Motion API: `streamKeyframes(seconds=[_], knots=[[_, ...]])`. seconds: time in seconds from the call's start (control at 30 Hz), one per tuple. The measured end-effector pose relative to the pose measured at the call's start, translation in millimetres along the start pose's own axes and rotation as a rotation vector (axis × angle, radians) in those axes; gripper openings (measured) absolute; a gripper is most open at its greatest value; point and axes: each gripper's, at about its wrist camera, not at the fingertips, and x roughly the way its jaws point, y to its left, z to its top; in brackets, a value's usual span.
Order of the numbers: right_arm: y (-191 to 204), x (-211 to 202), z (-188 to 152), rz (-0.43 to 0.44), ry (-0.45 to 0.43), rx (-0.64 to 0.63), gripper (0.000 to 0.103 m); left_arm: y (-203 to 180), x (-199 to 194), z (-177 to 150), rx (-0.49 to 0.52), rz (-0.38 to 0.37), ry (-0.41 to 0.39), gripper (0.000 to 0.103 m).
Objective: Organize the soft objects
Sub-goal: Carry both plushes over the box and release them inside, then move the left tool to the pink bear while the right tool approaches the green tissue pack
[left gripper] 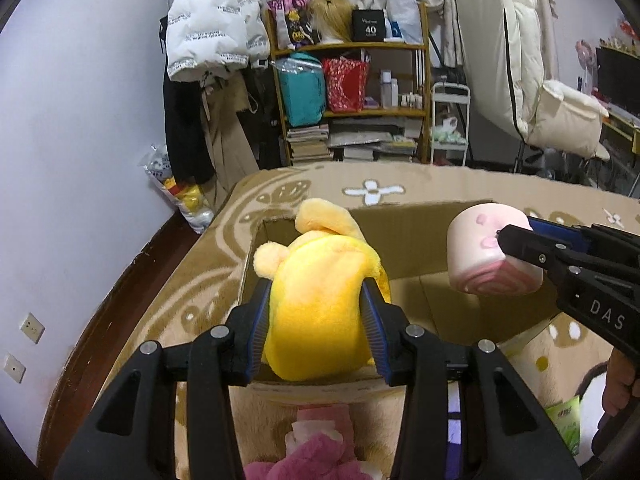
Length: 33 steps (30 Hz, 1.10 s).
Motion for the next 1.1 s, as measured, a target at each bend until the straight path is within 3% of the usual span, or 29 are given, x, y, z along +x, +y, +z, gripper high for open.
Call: streamKeyframes(seconds=[0.1, 0.27, 0.37, 0.43, 0.63, 1.1], knots=[[-2.6, 0.1, -3.8, 0.006, 0.011, 0.008, 0.032, -0.7, 3.4, -3.8, 0.006, 0.005, 0.024, 0.048], [-6.8, -5.8, -6.2, 0.015, 0.012, 0.027, 0.034, 2.2, 1.1, -6.8, 0.005, 0.03, 0.031, 0.063], [-7.7, -14.6, -5.0, 0.012, -0.002, 0.036, 0.048, 4.1, -4.4, -6.4, 0.009, 0.041, 0.026, 0.079], [-7.3, -21.1, -4.4, 0.009, -0.013, 0.04, 0.067, 7.0, -9.7, -6.7, 0.001, 0.054, 0.026, 0.084], [-4.4, -42.8, -5.1, -0.003, -0.026, 0.053, 0.096, 19.2, -27.0, -6.1, -0.043, 0.066, 0.029, 0.097], [-2.0, -91.1, -22.6, -0.03, -0.014, 0.069, 0.1, 32.5, -75.1, -23.2, -0.046, 0.115, 0.04, 0.1]])
